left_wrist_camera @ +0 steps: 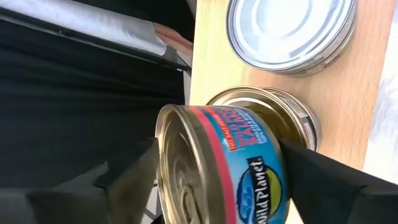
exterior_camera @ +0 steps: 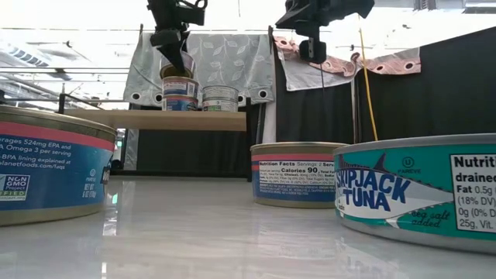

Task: Stack canned seafood by type on shelf
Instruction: Stack the blue pink tuna can on top of the blue pink tuna cans on the shelf, then put the red tuna can on the the shelf

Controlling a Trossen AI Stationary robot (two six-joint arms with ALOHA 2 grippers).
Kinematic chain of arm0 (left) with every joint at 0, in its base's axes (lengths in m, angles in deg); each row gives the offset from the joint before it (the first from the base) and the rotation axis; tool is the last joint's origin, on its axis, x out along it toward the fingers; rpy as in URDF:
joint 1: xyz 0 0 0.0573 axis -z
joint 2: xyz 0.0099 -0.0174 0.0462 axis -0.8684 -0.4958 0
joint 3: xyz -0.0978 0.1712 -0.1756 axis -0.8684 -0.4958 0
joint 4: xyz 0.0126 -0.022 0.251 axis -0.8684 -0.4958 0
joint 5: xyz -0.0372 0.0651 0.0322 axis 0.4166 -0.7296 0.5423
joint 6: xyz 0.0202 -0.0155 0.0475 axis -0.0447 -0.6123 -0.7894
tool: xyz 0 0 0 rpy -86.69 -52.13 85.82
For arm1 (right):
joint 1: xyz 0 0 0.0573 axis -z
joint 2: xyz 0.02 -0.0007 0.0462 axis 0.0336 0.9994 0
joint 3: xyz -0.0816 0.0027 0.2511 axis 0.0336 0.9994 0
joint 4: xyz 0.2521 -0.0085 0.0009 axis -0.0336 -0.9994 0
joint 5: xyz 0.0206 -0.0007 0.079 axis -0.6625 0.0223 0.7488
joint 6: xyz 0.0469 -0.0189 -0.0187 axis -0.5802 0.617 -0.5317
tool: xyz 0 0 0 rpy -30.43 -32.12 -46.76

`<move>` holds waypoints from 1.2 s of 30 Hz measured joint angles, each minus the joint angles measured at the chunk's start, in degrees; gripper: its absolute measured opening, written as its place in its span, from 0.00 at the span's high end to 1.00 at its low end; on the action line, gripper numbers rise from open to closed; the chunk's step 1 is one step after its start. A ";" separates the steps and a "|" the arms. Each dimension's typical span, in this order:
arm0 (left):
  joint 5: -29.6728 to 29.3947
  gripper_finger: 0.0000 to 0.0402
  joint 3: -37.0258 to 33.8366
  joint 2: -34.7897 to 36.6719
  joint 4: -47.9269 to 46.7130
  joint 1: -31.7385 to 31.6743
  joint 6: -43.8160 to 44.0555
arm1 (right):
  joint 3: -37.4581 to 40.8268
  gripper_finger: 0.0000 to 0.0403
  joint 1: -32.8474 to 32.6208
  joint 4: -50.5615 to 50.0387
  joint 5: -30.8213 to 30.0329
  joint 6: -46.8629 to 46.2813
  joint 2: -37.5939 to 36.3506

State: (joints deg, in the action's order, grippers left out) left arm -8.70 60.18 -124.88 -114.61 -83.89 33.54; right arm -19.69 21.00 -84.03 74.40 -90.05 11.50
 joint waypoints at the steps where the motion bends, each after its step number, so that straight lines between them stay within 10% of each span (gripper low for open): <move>1: 0.01 0.16 0.00 0.00 0.00 0.00 0.01 | 0.00 0.98 0.02 0.01 0.07 -0.10 0.00; 24: 7.91 0.08 8.19 3.41 -5.48 -3.27 15.06 | 0.01 0.98 -0.46 -3.87 7.05 -5.68 -1.55; 30: 11.36 0.09 19.76 7.20 -4.56 -3.34 28.53 | 0.01 0.98 -0.88 -14.37 -2.21 -7.18 -5.25; 36: 28.21 0.22 20.26 10.59 -5.20 -1.61 40.36 | 0.01 0.98 -4.38 -24.74 -15.95 -10.70 -7.53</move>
State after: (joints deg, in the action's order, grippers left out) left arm 19.52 80.44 -114.30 -119.81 -85.50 73.89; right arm -19.68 16.63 -108.78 58.45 -100.75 3.97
